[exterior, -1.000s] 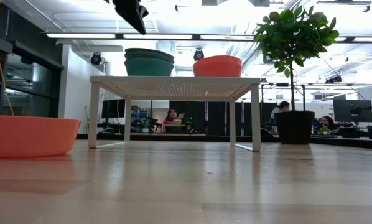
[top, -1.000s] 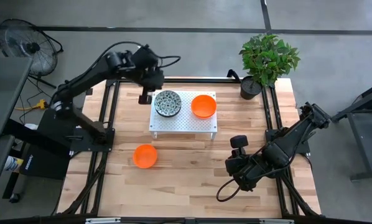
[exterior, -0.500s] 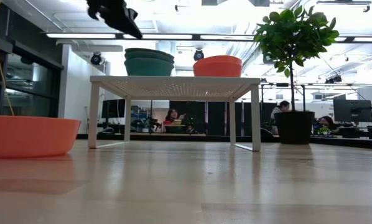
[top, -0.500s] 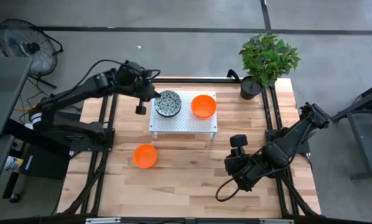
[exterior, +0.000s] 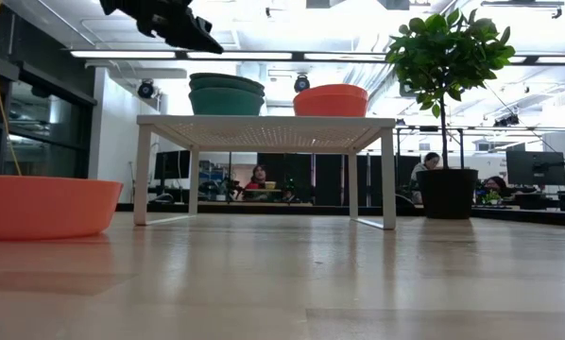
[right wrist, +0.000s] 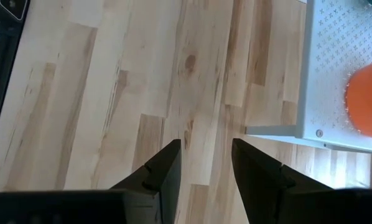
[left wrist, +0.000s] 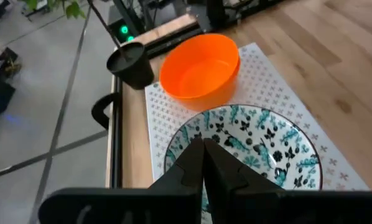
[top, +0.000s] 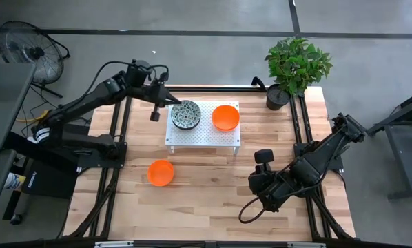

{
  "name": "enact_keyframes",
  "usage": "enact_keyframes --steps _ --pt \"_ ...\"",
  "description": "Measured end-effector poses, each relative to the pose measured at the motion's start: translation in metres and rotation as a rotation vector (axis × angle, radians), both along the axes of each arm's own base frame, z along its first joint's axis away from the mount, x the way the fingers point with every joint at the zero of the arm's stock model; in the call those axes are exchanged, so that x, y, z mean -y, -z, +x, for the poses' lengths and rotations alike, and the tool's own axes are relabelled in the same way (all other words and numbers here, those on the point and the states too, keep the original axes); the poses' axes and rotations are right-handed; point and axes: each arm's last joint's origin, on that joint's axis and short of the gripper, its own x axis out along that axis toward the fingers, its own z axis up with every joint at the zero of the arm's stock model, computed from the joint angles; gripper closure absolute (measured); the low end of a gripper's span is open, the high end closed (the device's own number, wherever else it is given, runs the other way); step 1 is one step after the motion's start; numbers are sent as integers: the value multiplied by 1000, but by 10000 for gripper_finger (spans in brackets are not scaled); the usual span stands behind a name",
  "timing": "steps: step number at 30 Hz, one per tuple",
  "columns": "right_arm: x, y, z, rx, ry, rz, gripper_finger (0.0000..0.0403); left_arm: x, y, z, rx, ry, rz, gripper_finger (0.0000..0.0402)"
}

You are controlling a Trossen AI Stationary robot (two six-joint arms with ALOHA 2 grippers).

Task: Pick & Place Mini bowls
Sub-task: Stack the green and white patterned bowl on top of the green and white patterned bowl on the shelf

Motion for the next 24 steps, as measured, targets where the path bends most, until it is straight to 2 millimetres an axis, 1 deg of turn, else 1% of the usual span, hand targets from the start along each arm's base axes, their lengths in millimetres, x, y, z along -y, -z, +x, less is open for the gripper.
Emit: enact_keyframes --steps 2,7,9,14,20,24 --pt "0 0 0 1 0 -1 272 -4 4 -2 4 8 -15 401" --pt "0 -1 1 19 -8 -14 272 -11 25 -6 19 72 -63 401" --pt "0 -1 2 24 -8 -17 272 -14 30 -7 32 71 -62 401" --pt "0 -1 2 25 -8 -15 272 -18 34 -7 89 103 -52 401" --pt "0 -1 2 40 -3 -25 272 -20 41 -6 77 101 -58 401" --pt "0 -2 3 51 0 -25 272 -24 49 -2 31 59 -71 401"
